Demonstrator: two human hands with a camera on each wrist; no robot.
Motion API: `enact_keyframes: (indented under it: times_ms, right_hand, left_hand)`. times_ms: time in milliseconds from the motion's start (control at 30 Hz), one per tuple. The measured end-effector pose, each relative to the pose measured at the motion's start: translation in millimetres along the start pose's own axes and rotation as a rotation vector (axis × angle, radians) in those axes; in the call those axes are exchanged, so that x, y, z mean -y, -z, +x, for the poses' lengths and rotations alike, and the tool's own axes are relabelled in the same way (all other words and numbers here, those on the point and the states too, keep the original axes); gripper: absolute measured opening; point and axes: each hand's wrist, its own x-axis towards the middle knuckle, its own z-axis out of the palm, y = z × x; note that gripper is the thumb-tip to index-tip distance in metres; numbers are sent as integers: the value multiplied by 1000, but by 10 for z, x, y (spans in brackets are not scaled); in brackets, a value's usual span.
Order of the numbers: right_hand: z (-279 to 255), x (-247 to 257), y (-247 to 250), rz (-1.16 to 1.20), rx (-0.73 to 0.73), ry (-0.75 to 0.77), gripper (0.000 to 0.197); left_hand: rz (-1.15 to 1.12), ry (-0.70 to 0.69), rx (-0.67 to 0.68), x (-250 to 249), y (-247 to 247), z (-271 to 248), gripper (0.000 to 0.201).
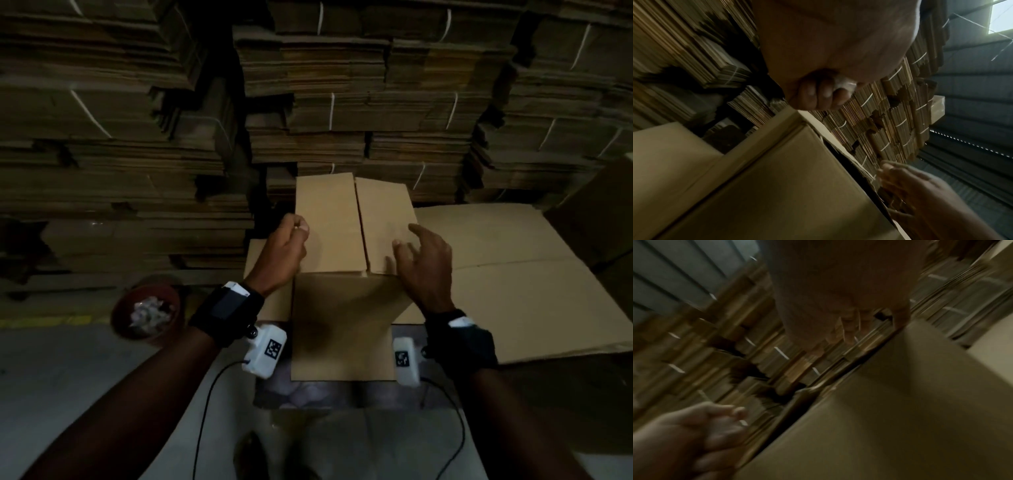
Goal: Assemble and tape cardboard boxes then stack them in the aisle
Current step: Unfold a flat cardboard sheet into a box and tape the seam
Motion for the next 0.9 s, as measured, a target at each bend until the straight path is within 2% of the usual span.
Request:
enact_keyframes:
  times_ms: [33, 133, 200, 300, 400, 500, 600, 700, 833, 900]
  right_hand:
    - [-121, 97, -31, 28, -28, 62, 41]
    - [-547, 400, -93, 146, -101, 263, 26]
    - [-812, 566, -163, 262, -80, 323, 23]
    - [-1152, 685, -341, 374, -7, 364, 20]
    - [-1519, 754, -581, 466, 143, 382, 25]
    - [-1826, 853, -835, 490, 298, 373, 33]
    - [-2024, 1006, -1093, 505, 377, 371, 28]
    - [-2162, 1230, -1368, 465, 433, 435, 25]
    - [-2241, 1628, -1802, 433, 522, 469, 29]
    - [-2262, 1853, -2070, 413, 545, 478, 30]
  left_hand:
    - [3, 25, -9, 20, 19, -112, 8]
    - [55, 78, -69, 66, 52, -517, 17]
    - [68, 56, -144, 70, 56, -826, 15]
    - [60, 57, -241, 48, 116, -1254, 17]
    - [3, 192, -386, 141, 309, -1782, 35]
    - [-12, 296, -550, 326, 624, -2239, 24]
    - [80, 323, -574, 441, 944, -2582, 20]
    - [163, 295, -586, 553, 1238, -2816, 21]
    - [215, 249, -648, 756, 1719, -2908, 13]
    - [246, 261, -658, 868, 2009, -2901, 16]
